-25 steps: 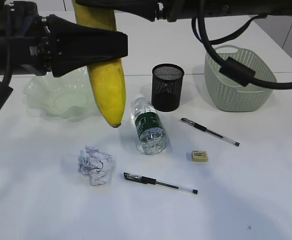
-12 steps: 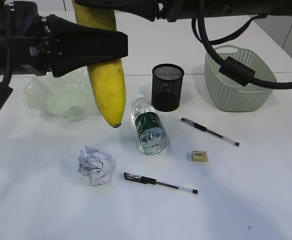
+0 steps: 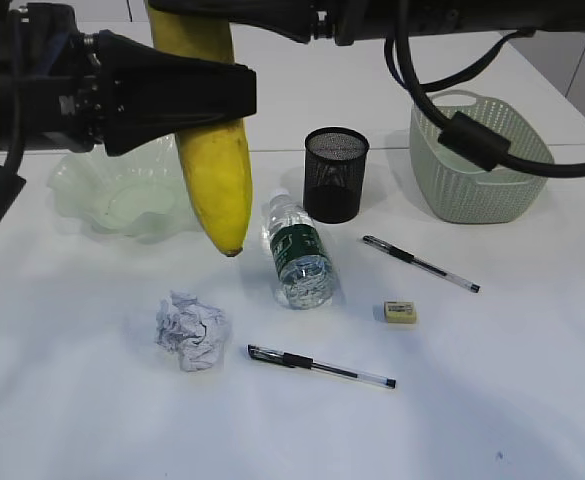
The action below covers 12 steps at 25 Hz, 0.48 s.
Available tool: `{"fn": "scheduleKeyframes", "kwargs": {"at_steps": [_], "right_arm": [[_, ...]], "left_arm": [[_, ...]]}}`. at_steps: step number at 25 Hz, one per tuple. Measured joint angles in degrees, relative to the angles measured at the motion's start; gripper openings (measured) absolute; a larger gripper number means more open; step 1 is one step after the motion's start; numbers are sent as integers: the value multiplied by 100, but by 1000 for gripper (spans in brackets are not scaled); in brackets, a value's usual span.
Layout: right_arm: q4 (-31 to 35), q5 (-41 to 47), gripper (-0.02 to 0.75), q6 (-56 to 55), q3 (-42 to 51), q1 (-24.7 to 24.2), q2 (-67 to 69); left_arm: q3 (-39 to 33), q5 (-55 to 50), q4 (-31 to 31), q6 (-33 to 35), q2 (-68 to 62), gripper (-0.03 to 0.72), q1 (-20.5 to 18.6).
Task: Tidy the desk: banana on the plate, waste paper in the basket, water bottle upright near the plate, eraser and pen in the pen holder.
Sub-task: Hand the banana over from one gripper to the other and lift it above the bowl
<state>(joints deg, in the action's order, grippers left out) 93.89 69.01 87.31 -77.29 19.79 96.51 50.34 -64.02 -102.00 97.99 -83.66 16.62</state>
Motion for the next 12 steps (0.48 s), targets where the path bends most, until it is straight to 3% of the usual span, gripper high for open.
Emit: {"fn": "scheduleKeyframes", "kwargs": {"at_steps": [12], "right_arm": [[-107, -11, 518, -278, 0, 0, 0]], "left_arm": [[124, 22, 105, 21, 0, 254, 0]]}}
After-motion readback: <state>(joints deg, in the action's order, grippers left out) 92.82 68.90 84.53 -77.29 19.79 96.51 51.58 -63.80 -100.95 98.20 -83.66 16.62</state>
